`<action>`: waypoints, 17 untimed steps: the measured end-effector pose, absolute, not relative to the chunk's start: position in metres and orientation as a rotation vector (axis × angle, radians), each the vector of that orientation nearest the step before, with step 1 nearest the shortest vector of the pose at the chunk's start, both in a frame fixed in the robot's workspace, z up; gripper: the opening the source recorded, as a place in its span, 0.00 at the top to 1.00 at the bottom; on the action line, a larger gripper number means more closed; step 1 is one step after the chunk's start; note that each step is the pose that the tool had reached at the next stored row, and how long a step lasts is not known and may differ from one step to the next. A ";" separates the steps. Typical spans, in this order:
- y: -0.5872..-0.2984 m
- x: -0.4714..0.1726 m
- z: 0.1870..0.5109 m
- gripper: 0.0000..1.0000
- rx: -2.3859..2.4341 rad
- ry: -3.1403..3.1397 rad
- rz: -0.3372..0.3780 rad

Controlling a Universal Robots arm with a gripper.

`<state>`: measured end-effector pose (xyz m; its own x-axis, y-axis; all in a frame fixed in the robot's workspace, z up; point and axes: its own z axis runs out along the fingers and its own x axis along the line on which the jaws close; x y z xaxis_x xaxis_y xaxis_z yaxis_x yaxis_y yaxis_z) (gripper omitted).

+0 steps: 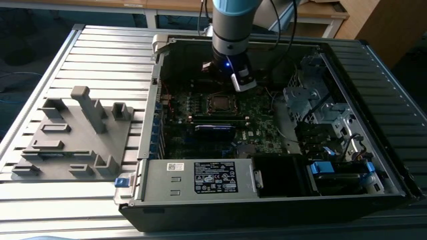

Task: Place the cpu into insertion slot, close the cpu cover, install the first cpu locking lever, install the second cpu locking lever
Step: 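Install the first cpu locking lever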

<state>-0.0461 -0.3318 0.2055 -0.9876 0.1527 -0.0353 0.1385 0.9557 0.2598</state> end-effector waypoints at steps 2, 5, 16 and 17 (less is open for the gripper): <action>-0.332 -0.046 0.205 0.89 0.268 3.046 0.395; -0.332 -0.046 0.203 0.89 0.330 3.034 0.391; -0.330 -0.046 0.200 0.89 0.468 3.005 0.384; -0.330 -0.046 0.200 0.89 0.476 3.003 0.384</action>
<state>-0.0463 -0.3297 0.2003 -0.9489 0.3135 -0.0366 0.2942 0.9206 0.2569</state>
